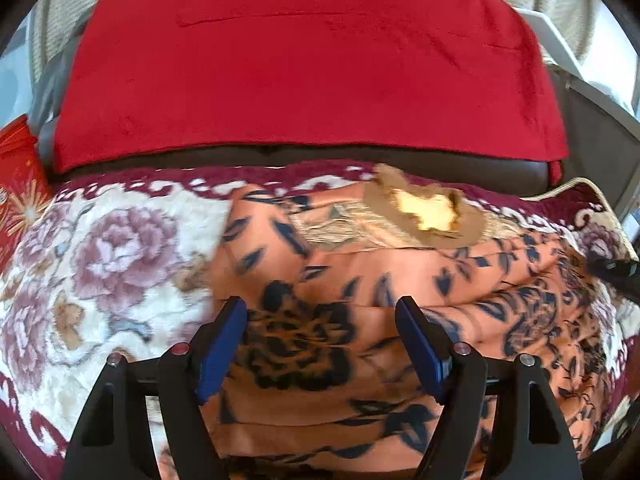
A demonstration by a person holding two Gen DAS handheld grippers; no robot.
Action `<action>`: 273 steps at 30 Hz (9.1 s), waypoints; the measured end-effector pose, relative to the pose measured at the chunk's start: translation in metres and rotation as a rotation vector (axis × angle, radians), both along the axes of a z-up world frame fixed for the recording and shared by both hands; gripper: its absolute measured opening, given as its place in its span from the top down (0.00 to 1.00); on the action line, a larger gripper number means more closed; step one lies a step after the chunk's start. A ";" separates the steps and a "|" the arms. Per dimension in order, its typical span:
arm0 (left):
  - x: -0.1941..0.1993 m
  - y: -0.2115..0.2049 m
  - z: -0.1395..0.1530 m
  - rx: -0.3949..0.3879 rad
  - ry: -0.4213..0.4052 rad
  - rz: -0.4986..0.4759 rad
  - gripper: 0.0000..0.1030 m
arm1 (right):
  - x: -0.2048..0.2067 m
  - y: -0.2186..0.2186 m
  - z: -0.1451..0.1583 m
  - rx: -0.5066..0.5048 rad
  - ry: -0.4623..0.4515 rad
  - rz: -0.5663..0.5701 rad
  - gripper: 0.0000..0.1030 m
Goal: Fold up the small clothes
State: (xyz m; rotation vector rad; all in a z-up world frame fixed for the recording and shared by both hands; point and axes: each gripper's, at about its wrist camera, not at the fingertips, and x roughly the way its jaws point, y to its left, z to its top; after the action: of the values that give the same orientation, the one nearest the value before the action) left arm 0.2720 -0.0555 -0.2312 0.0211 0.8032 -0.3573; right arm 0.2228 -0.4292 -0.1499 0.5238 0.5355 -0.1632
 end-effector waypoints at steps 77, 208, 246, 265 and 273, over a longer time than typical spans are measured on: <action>-0.185 0.021 -0.005 0.205 -0.152 0.002 0.03 | -0.142 0.095 -0.030 -0.025 0.028 0.072 0.75; -0.209 0.162 -0.081 -0.204 0.345 0.046 0.94 | -0.193 0.077 -0.145 0.156 0.325 0.229 0.91; -0.152 0.167 -0.044 -0.148 0.249 -0.120 0.43 | -0.147 0.066 -0.108 0.325 0.186 0.266 0.53; -0.143 0.141 -0.060 -0.146 0.308 -0.322 0.94 | -0.141 0.081 -0.108 0.304 0.206 0.336 0.81; -0.115 0.150 0.021 -0.386 0.216 -0.312 0.94 | -0.153 0.057 -0.045 0.302 -0.019 0.332 0.88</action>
State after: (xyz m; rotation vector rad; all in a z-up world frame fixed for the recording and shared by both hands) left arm 0.1570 0.0950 -0.2103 -0.2592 0.9345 -0.8157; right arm 0.0698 -0.3719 -0.1945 0.7199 0.6248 0.2423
